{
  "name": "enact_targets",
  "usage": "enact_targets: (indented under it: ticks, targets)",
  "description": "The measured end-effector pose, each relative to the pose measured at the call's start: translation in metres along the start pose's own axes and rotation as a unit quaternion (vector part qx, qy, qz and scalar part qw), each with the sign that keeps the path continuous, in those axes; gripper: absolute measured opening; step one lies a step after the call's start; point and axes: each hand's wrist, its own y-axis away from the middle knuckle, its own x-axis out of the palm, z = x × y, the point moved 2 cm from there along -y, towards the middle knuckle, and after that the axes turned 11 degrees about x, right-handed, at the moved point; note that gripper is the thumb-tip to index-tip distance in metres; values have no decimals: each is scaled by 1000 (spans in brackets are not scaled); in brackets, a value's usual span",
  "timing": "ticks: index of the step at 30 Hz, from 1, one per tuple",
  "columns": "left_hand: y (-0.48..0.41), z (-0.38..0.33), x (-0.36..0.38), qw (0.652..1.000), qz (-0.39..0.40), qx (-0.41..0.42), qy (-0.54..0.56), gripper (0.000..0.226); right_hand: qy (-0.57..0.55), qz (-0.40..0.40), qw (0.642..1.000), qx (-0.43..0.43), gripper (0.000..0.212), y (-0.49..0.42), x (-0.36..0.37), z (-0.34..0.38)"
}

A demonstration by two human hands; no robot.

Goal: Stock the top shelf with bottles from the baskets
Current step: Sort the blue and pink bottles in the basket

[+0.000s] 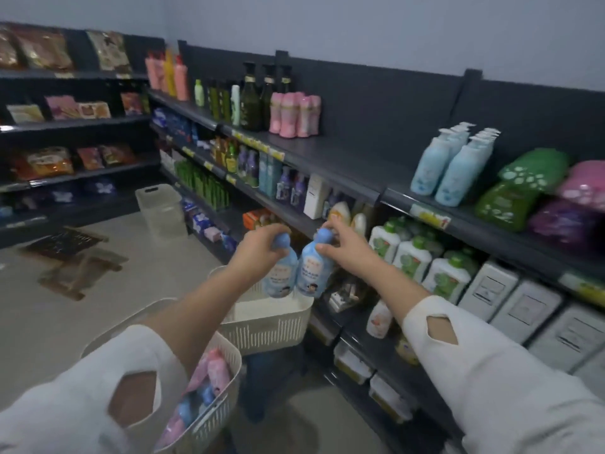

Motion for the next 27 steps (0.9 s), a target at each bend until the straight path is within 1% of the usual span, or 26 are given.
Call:
enact_targets:
  ticks: [6, 9, 14, 16, 18, 21, 24, 27]
  targets:
    - [-32, -139, 69, 994, 37, 95, 46, 39, 16, -125, 991, 47, 33, 72, -134, -62]
    - [-38, -214, 107, 985, 54, 144, 74, 39, 26, -173, 982, 74, 33, 116, -201, -99]
    - [-39, -337, 167, 967, 81, 211, 114, 33, 12, -271, 956, 114, 32, 197, -303, -156]
    - [-38, -385, 192, 958, 94, 240, 125, 30, 17, -299, 944, 137, 35, 232, -338, -178]
    - [-35, -429, 217, 947, 109, 267, 140, 28, 9, -330, 932, 150, 33, 263, -370, -199]
    - [-35, -486, 252, 931, 124, 307, 150, 27, 0, -379, 909, 175, 24, 303, -412, -227]
    - [-44, -530, 279, 920, 122, 335, 164, 26, 25, -415, 886, 204, 32, 326, -448, -252]
    - [-62, -557, 305, 925, 117, 333, 143, 24, 54, -430, 877, 209, 33, 331, -476, -274]
